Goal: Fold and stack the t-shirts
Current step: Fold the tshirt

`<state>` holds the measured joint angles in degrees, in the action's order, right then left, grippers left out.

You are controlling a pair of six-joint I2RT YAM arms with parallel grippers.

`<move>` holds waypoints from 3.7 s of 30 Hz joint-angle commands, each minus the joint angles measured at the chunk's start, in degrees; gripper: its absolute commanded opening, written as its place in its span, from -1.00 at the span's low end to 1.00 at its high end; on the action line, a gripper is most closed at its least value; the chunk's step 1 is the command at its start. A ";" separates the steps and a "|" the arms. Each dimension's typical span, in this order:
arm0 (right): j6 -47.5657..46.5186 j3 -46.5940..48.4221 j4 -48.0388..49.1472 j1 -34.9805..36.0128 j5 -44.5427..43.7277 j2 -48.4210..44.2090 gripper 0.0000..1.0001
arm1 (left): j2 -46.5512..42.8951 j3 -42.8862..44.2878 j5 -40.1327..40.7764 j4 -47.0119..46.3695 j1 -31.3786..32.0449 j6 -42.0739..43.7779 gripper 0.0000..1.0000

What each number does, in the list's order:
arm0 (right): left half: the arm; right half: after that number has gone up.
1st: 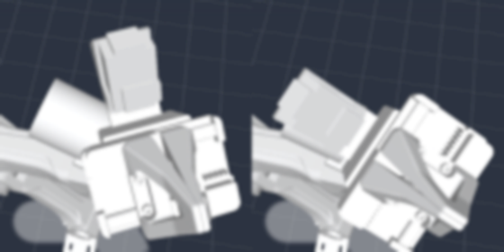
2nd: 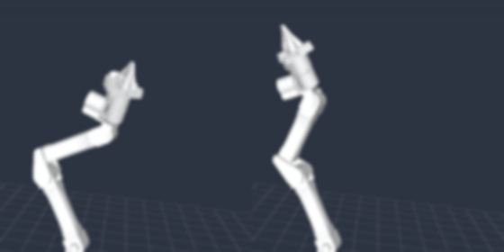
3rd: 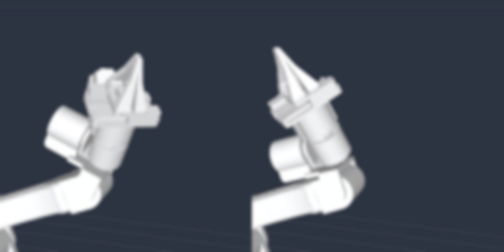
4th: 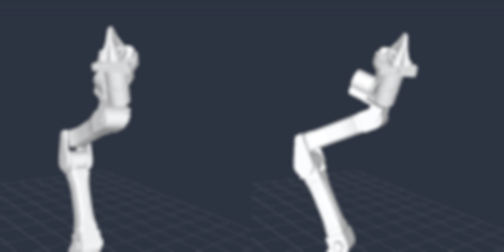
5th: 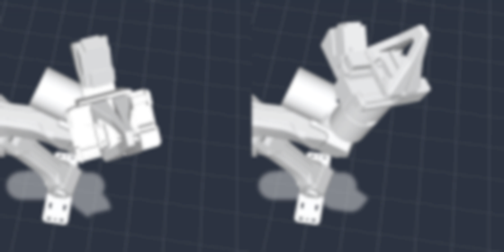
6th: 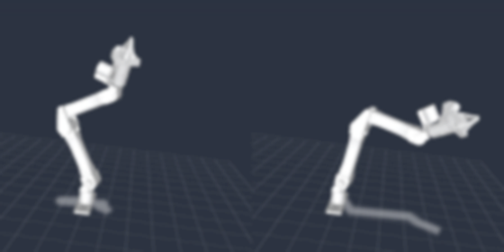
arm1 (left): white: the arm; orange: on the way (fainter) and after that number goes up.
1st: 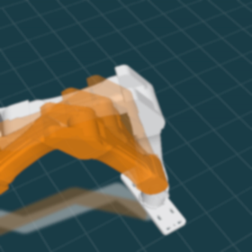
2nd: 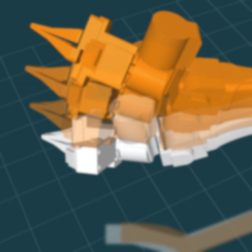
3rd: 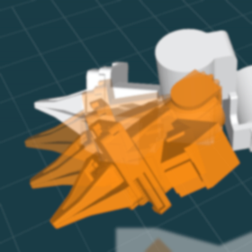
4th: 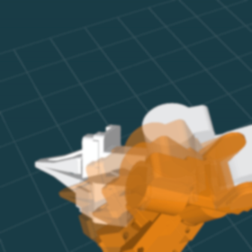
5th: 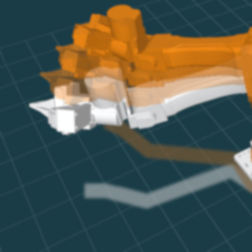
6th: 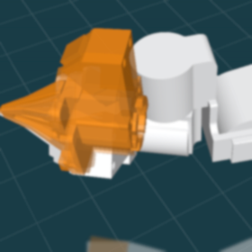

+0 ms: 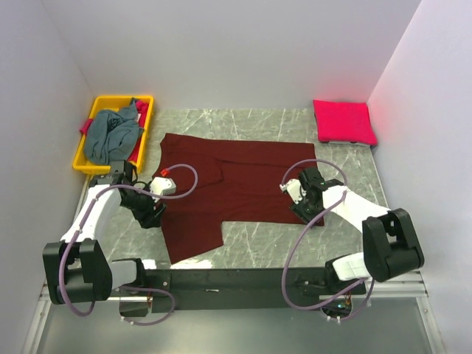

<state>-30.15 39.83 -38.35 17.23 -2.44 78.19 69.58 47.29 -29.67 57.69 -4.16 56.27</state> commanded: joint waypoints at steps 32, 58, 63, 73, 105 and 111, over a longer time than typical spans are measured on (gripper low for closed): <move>-4.12 -0.28 -0.06 -5.80 2.26 3.98 -0.17 | 2.67 -3.43 -0.04 -7.15 2.76 0.42 0.32; -4.30 0.42 -0.06 -6.16 2.61 5.74 -1.00 | 1.69 -11.16 10.42 -20.51 12.60 -2.57 0.13; -4.39 1.12 -0.41 -6.51 2.52 5.92 -1.00 | 3.71 -13.09 11.83 -22.35 13.39 -1.52 -0.03; -5.27 1.30 -1.29 -8.27 2.79 3.99 -1.00 | 3.46 -13.63 11.04 -16.40 13.66 -0.11 -0.77; -11.25 24.04 -11.92 -14.69 6.66 7.84 -1.00 | 12.50 18.62 3.83 -0.21 6.45 -2.83 -0.99; -11.51 30.65 -12.28 -14.69 5.43 14.70 -1.00 | 19.09 23.81 4.18 -2.32 5.66 -4.41 -0.99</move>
<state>-40.80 66.61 -49.74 3.11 4.73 90.94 87.05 67.70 -24.18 56.95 2.20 52.88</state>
